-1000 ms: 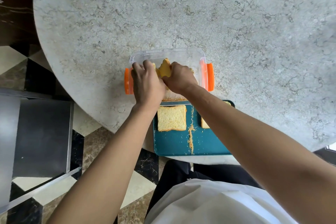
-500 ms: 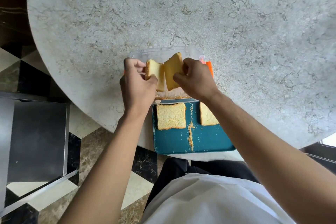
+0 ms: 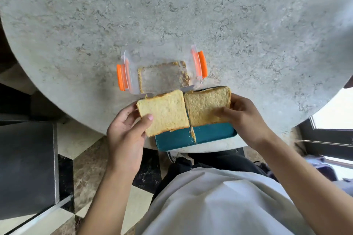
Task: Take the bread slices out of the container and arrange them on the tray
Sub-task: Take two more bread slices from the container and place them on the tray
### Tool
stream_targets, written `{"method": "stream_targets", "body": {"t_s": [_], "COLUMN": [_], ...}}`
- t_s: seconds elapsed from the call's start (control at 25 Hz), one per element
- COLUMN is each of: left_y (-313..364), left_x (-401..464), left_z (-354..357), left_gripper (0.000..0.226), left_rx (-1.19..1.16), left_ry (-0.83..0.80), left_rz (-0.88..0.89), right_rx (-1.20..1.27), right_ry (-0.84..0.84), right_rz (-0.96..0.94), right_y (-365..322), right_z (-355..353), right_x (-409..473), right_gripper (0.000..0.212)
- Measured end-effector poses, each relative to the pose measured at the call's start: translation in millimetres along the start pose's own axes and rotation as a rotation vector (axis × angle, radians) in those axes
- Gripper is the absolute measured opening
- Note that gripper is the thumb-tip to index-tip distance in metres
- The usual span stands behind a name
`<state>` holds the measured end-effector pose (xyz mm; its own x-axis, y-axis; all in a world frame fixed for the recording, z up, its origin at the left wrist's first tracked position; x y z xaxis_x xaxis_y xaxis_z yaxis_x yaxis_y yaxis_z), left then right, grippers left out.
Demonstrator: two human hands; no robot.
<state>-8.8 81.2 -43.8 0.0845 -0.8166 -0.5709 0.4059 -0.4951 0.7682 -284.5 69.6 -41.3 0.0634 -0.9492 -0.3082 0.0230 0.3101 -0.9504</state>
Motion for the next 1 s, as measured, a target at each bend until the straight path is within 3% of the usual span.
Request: {"method": "stream_targets", "body": {"t_s": [0.16, 0.32, 0.44, 0.6, 0.88, 1.0], "left_y": [-55.2, -94.2, -108.2, -111.0, -91.8, -81.4], "left_x": [0.3, 16.5, 31.1, 38.5, 29.9, 29.7], "left_z": [-8.0, -19.5, -27.0, -23.6, -26.3, -25.0], "left_gripper": [0.036, 0.040, 0.040, 0.049, 0.056, 0.058], "left_rx": [0.077, 0.196, 0.304, 0.418, 0.702, 0.751], "left_ry": [0.013, 0.111, 0.192, 0.195, 0.207, 0.208], "left_rz": [-0.149, -0.256, -0.309, -0.319, -0.267, -0.196], "right_rx": [-0.007, -0.128, -0.248, -0.362, -0.936, -0.971], "right_ry": [0.052, 0.187, 0.185, 0.221, 0.221, 0.204], "right_rz": [0.126, 0.313, 0.373, 0.310, 0.137, 0.038], "right_y": [49.9, 102.5, 118.3, 114.0, 83.7, 65.3], "right_z": [-11.5, -29.8, -34.3, -39.1, -43.9, -28.3], "right_x": [-10.2, -5.6, -1.6, -1.2, -8.4, 0.8], "right_gripper": [0.017, 0.011, 0.011, 0.018, 0.044, 0.042]}}
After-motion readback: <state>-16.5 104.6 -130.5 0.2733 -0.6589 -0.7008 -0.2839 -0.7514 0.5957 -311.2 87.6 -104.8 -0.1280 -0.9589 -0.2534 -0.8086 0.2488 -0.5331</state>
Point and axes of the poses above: each hand's wrist, its own x-axis towards the middle knuckle, its own z-axis out of the palm, y = z × x, the point moved 8 cm from there along x, towards the middle knuckle, and after that the axes turned 8 degrees about -z, right-handed, at the moved point
